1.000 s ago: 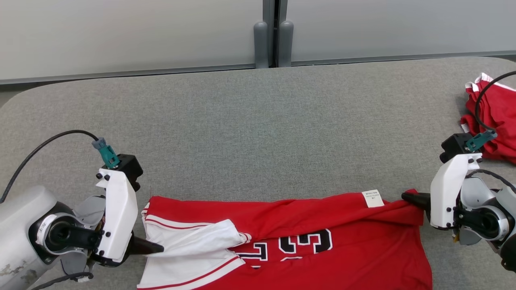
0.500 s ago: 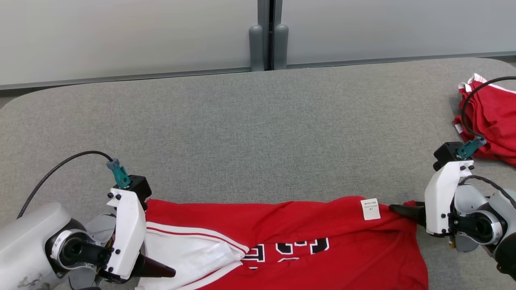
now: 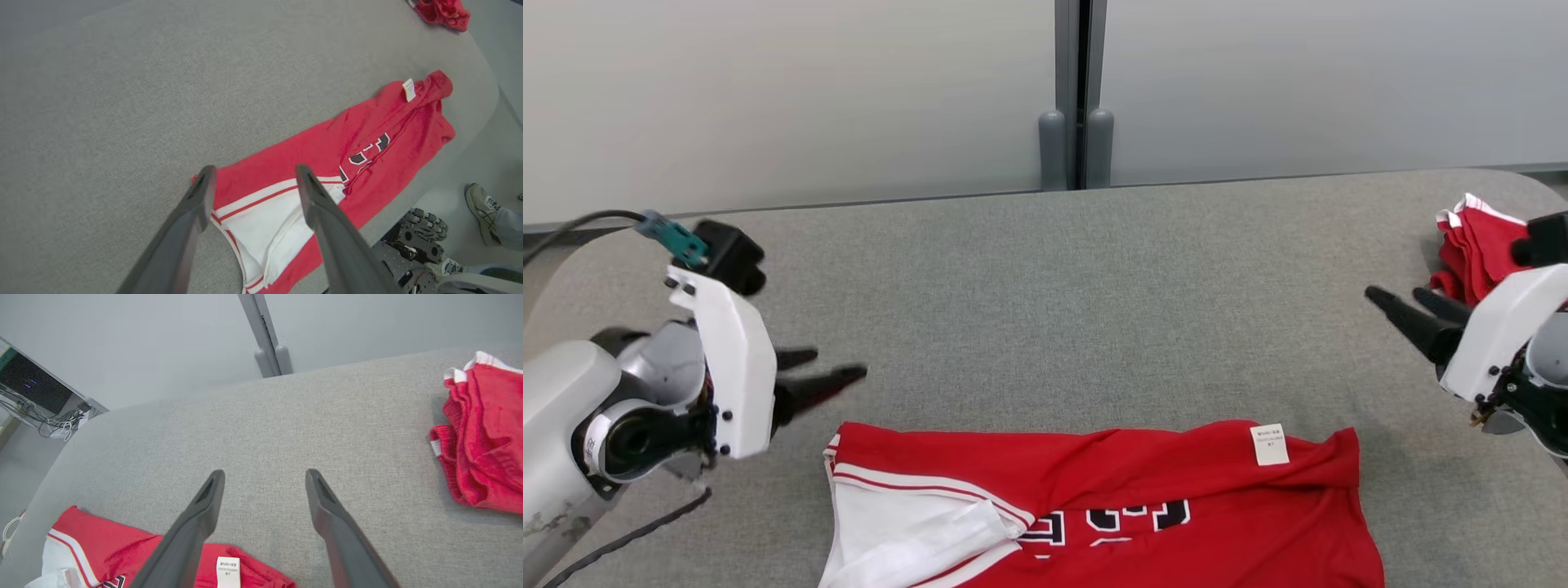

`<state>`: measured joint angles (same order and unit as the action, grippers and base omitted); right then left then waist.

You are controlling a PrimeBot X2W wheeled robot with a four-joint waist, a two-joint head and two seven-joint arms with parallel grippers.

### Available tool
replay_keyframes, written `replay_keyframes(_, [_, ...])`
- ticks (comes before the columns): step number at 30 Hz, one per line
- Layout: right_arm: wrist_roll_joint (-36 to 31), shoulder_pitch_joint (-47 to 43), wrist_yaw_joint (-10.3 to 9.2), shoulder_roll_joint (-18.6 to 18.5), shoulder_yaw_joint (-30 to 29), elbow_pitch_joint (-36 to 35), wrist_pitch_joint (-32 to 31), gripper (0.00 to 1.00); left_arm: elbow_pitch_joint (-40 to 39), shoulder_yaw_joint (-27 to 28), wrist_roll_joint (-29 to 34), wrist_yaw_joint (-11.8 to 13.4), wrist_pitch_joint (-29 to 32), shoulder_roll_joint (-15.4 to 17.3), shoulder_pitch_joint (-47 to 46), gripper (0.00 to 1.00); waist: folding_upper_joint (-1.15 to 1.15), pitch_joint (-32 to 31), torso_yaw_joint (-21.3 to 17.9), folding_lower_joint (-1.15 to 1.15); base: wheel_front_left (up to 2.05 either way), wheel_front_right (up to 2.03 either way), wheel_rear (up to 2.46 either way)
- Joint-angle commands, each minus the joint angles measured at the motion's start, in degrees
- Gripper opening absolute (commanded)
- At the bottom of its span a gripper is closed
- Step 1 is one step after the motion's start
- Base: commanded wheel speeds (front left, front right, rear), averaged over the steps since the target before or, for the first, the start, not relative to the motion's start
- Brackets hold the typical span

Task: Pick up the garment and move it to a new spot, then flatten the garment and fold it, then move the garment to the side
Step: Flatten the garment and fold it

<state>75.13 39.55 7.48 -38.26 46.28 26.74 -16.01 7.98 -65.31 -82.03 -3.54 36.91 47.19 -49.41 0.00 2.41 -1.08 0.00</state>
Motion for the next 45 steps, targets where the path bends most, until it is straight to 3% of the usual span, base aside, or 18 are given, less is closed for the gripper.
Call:
replay_keyframes(1, [-0.4, -1.2, 0.03, -0.3, -0.3, 0.0, 1.6, 1.0, 0.0, 0.7, 0.2, -0.2, -1.8, -0.4, 0.4, 1.0, 0.0, -0.6, 0.2, 0.0, 0.0, 0.0, 0.0])
replay_keyframes(5, [-2.6, -3.5, 0.03, 0.3, -2.9, -1.8, 12.0, 1.0, -0.9, 4.5, 3.5, 1.8, -14.6, 0.3, 3.2, 1.0, 0.0, -1.7, 0.3, 0.0, 0.0, 0.0, 0.0])
replay_keyframes(11, [-7.1, -8.6, 0.03, 1.2, -6.8, -1.4, 25.7, 1.0, -4.0, 9.5, 7.2, 9.5, -33.4, 2.0, 10.3, 1.0, 0.0, -2.7, 0.5, 0.0, 0.0, 0.0, 0.0])
replay_keyframes(17, [-11.1, -16.0, 0.03, 4.2, -12.8, -0.1, 30.9, 1.0, -7.9, 12.7, 10.0, 17.4, -49.0, 2.0, 19.5, 1.0, 0.0, -3.1, 1.2, 0.0, 0.0, 0.0, 0.0])
replay_keyframes(18, [-12.7, -18.7, 0.03, 5.6, -15.4, -0.5, 31.1, 1.0, -9.2, 14.9, 11.3, 19.9, -51.4, 1.3, 22.6, 1.0, 0.0, -3.2, 1.3, 0.0, 0.0, 0.0, 0.0])
replay_keyframes(21, [-16.1, -22.7, 0.03, 8.0, -19.4, -1.2, 31.3, 1.0, -11.3, 22.2, 15.9, 24.1, -52.1, -1.7, 28.6, 1.0, 0.0, -3.1, 1.0, 0.0, 0.0, 0.0, 0.0])
replay_keyframes(24, [-18.7, -27.3, 0.03, 10.4, -23.6, -1.9, 31.3, 1.0, -13.8, 32.3, 22.7, 25.6, -52.1, -7.5, 37.9, 1.0, 0.0, -3.0, 1.0, 0.0, 0.0, 0.0, 0.0])
replay_keyframes(28, [-20.3, -31.2, 0.03, 13.1, -24.9, -1.9, 31.2, 1.0, -15.9, 40.8, 30.5, 23.4, -52.1, -15.7, 46.6, 1.0, 0.0, -2.8, 1.1, 0.0, 0.0, 0.0, 0.0])
replay_keyframes(32, [-20.8, -32.6, 0.03, 15.0, -24.6, 0.6, 29.4, 1.0, -14.9, 44.2, 37.2, 20.1, -52.1, -21.1, 50.7, 1.0, 0.0, -2.5, 1.3, 0.0, 0.0, 0.0, 0.0])
replay_keyframes(37, [-20.0, -31.1, 0.03, 17.1, -23.7, 4.9, 25.9, 1.0, -12.7, 46.3, 42.4, 16.5, -52.1, -25.5, 51.2, 1.0, 0.0, -2.1, 1.8, 0.0, 0.0, 0.0, 0.0])
replay_keyframes(45, [-17.7, -29.2, 0.03, 19.2, -21.0, 9.0, 21.8, 1.0, -9.3, 47.9, 46.3, 12.6, -52.1, -29.3, 50.9, 1.0, 0.0, -0.8, 3.0, 0.0, 0.0, 0.0, 0.0])
